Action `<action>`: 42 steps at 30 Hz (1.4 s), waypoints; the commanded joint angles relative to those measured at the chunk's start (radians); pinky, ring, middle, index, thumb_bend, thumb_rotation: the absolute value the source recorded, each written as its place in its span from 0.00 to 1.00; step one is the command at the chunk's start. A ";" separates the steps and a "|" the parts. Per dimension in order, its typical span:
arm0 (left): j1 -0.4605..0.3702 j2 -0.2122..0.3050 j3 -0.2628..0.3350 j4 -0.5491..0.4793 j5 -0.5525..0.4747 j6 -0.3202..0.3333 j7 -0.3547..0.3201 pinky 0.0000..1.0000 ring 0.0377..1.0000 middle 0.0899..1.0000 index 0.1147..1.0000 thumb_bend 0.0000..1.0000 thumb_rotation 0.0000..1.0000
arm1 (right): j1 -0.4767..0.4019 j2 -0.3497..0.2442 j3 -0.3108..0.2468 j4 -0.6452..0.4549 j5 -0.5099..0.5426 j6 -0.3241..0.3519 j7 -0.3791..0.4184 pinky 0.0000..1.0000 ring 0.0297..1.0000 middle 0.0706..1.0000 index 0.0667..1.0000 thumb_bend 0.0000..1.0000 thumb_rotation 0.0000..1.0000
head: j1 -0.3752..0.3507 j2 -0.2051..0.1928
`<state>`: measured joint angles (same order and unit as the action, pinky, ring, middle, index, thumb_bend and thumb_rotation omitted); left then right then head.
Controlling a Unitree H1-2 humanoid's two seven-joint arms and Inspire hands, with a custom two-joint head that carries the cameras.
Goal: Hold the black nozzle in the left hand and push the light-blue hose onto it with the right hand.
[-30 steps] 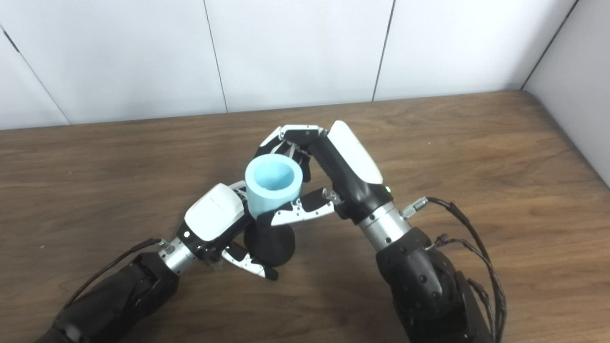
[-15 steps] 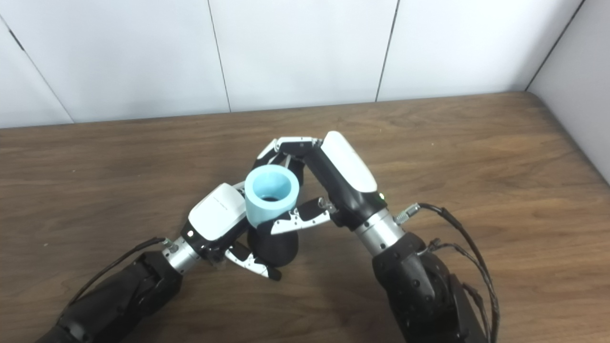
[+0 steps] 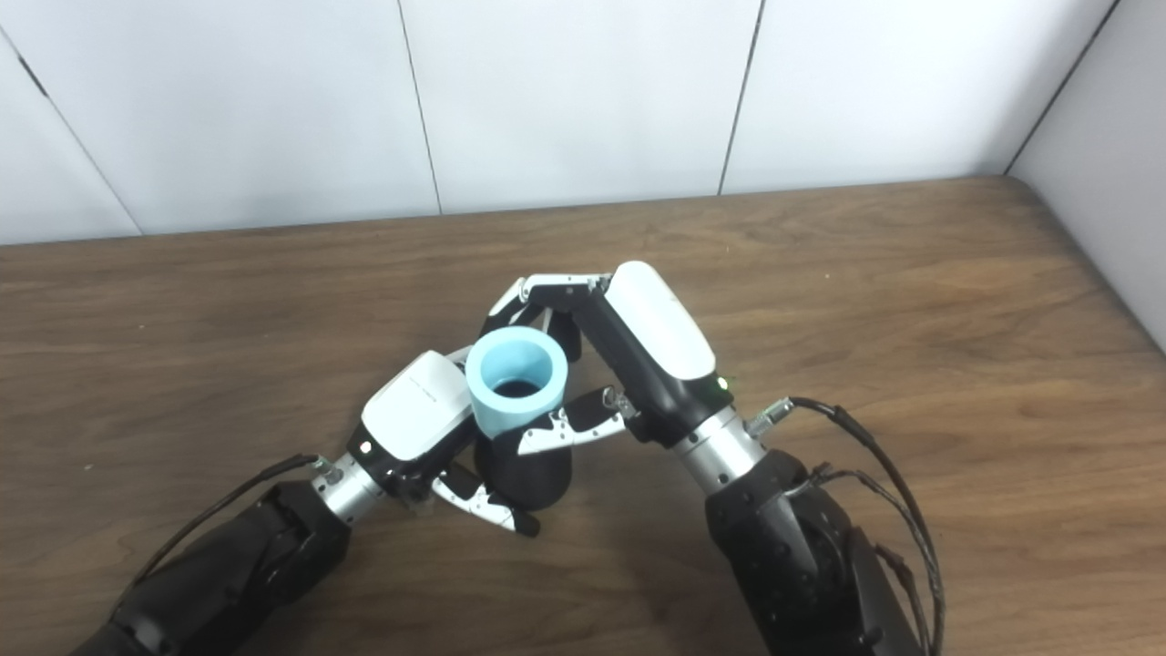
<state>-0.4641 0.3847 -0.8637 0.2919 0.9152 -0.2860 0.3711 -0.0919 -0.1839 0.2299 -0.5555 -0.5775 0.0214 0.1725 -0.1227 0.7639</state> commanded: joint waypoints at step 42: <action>0.145 -0.013 -0.167 0.098 0.146 -0.005 -0.178 0.75 0.45 0.39 0.47 0.51 0.00 | -0.058 -0.019 -0.035 -0.072 -0.084 0.033 0.086 0.26 0.35 0.43 0.51 0.51 0.00 | -0.013 -0.031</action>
<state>-0.4665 0.3836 -0.8817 0.2936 0.9176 -0.2822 0.3708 -0.1103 -0.1957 0.2029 -0.5730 -0.6264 0.0471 0.2422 -0.1350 0.7317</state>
